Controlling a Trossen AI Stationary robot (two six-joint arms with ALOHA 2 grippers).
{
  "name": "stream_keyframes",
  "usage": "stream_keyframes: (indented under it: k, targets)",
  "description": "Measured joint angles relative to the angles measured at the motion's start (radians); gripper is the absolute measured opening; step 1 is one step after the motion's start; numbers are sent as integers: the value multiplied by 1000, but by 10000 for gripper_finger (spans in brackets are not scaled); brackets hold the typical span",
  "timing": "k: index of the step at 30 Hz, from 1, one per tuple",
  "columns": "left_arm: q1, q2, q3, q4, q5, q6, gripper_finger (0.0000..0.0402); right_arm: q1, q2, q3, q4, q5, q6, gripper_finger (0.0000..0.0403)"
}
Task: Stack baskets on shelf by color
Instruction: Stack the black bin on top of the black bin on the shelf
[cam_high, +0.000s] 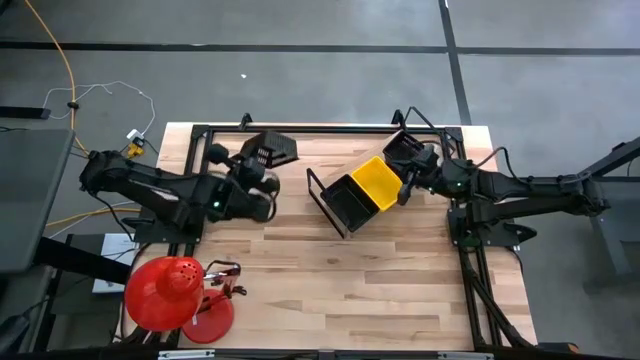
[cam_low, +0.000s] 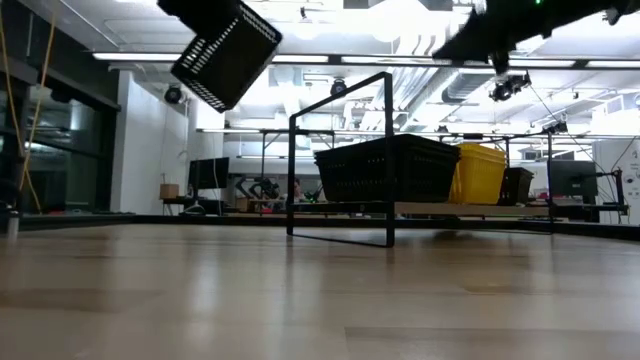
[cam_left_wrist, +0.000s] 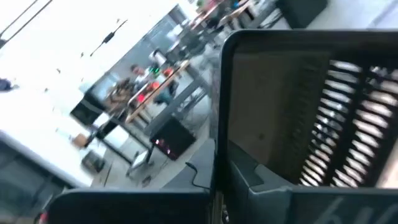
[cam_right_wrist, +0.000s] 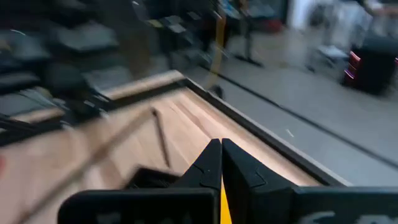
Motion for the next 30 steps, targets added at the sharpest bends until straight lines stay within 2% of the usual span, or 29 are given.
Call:
stream_keyframes:
  k: [3, 7, 11, 16, 19, 22, 25, 27, 30]
  targets:
    - [74, 25, 2, 181, 19, 112, 0, 0, 0, 0, 101, -94, -69, 0]
    - [161, 79, 1, 469, 159, 312, 0, 0, 9, 1, 185, -183, -125, 0]
    - [225, 158, -1, 864, 349, 567, 0, 0, 30, 1, 219, -175, -171, 2]
    - [268, 281, 12, 1340, 449, 835, 0, 0, 75, 38, 226, -91, -274, 30]
    - [283, 357, 51, 1391, 452, 888, 0, 0, 115, 101, 221, -19, -355, 68]
    - [292, 422, 96, 1394, 465, 880, 0, 0, 173, 168, 188, 64, -449, 112]
    - [294, 481, 142, 1398, 499, 857, 0, 0, 244, 224, 158, 97, -554, 147]
    - [294, 517, 173, 1398, 511, 849, 0, 0, 294, 253, 153, 121, -640, 162]
    - [294, 555, 210, 1399, 514, 847, 0, 0, 361, 290, 153, 233, -723, 168]
